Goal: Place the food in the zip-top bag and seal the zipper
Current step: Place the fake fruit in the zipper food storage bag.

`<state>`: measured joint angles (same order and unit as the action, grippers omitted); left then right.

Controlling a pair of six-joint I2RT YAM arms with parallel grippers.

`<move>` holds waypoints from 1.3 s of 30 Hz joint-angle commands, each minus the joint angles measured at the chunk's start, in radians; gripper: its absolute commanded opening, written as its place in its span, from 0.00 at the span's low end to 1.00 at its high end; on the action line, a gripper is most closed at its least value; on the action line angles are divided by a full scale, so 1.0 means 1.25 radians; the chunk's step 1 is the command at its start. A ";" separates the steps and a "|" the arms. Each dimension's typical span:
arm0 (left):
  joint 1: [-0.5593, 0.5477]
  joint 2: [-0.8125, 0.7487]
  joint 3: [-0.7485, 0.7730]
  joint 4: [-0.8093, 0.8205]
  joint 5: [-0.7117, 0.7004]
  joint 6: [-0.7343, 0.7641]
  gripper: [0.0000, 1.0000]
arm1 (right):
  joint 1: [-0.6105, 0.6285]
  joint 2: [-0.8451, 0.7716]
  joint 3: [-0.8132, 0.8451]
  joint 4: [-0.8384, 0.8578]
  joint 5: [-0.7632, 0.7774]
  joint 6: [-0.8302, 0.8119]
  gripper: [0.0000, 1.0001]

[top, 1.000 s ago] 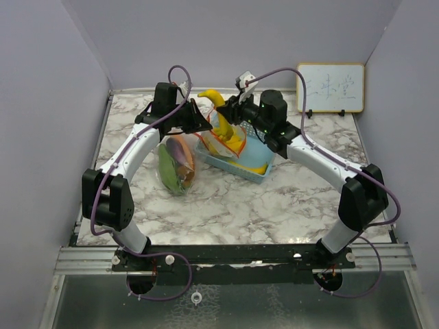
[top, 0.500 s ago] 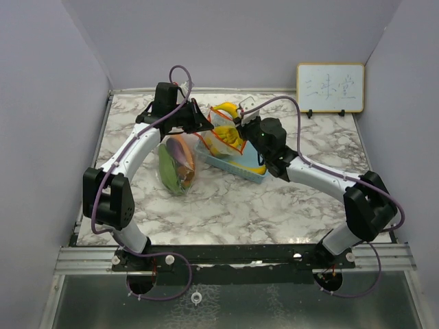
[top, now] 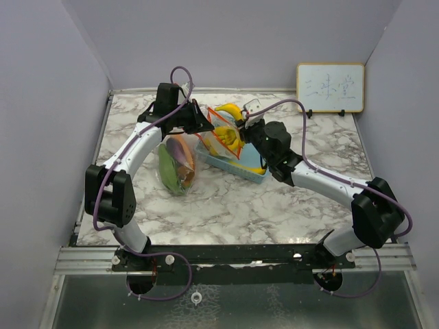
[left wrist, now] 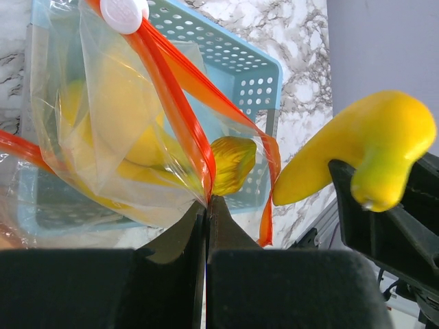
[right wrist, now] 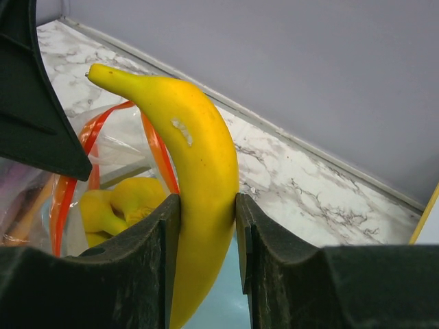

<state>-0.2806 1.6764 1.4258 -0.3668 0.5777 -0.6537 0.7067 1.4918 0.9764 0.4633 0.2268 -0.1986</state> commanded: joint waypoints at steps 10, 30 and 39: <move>0.004 0.011 0.027 0.021 0.019 -0.003 0.00 | 0.014 -0.031 0.053 0.014 -0.009 0.017 0.33; 0.005 0.011 0.033 0.014 0.022 0.005 0.00 | 0.049 0.094 -0.004 0.087 0.068 0.028 0.32; 0.005 0.011 0.040 0.013 0.023 0.007 0.00 | 0.052 0.030 -0.031 0.001 0.033 0.029 0.55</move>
<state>-0.2806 1.6855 1.4326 -0.3679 0.5793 -0.6556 0.7650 1.5883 0.9546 0.5182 0.2737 -0.1665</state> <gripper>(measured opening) 0.012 0.453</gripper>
